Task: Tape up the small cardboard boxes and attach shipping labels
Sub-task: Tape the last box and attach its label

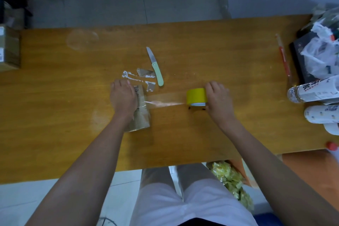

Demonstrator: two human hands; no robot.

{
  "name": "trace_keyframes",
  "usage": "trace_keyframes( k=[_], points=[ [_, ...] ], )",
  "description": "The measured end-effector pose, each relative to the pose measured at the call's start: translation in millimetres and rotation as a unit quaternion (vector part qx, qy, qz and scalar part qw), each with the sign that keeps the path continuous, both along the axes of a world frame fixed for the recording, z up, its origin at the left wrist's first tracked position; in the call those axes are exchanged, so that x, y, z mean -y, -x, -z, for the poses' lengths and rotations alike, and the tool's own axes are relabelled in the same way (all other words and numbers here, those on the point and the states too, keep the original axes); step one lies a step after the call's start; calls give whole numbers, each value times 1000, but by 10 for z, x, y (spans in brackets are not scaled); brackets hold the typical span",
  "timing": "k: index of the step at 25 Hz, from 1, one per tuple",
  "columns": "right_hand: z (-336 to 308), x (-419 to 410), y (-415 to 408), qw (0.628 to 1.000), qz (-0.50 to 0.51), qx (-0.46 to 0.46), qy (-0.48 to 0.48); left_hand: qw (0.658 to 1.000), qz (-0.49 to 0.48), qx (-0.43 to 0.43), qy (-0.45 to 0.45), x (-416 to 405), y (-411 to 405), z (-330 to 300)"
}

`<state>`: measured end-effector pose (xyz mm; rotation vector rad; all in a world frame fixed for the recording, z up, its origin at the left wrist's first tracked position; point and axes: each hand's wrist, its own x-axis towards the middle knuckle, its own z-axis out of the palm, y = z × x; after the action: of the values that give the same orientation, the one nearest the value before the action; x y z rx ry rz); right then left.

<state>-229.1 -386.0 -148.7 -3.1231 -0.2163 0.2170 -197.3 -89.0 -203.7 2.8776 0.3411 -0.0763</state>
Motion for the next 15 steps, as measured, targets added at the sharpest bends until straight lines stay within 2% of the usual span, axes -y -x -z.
trace_keyframes(
  k=[4, 8, 15],
  points=[
    [79, 249, -18, 999, 0, 8, 34, 999, 2, -27, -30, -273, -12, 35],
    [115, 239, -21, 999, -8, 20, 26, 999, -4, -12, -36, -217, 5, 7],
    [-146, 209, -68, 999, 11, -35, 34, 998, -7, -21, -52, -184, 38, -13]
  ],
)
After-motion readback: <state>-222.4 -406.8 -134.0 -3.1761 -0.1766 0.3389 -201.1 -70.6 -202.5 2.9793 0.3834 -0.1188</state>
